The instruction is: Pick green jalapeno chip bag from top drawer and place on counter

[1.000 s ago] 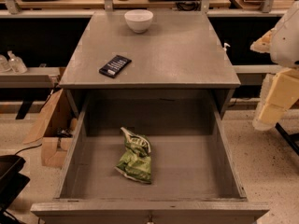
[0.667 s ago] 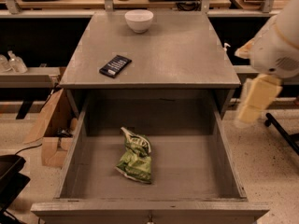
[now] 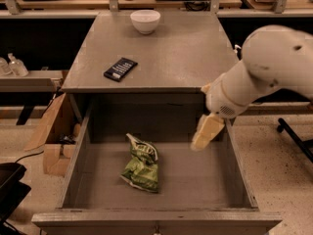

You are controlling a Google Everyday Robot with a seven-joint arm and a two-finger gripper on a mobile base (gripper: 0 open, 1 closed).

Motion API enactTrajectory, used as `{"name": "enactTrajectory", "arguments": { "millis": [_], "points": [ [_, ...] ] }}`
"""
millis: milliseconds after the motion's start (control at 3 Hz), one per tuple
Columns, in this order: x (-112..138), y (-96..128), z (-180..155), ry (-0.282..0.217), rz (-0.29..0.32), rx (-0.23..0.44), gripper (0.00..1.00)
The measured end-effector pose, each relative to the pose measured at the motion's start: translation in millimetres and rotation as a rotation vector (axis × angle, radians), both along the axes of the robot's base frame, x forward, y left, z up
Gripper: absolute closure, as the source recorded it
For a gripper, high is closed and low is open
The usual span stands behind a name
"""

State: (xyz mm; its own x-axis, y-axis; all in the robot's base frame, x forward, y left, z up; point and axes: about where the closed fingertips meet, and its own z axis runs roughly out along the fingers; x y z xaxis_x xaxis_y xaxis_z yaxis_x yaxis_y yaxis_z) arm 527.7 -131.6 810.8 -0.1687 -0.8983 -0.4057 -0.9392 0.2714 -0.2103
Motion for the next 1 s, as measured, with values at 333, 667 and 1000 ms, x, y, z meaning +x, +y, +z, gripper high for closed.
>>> {"name": "enactTrajectory", "arguments": {
  "millis": [333, 667, 1000],
  "points": [
    [4, 39, -36, -0.073, -0.017, 0.043, 0.0],
    [1, 47, -44, -0.057, -0.003, 0.042, 0.0],
    [-22, 83, -88, 0.042, 0.03, 0.065, 0.0]
  ]
}}
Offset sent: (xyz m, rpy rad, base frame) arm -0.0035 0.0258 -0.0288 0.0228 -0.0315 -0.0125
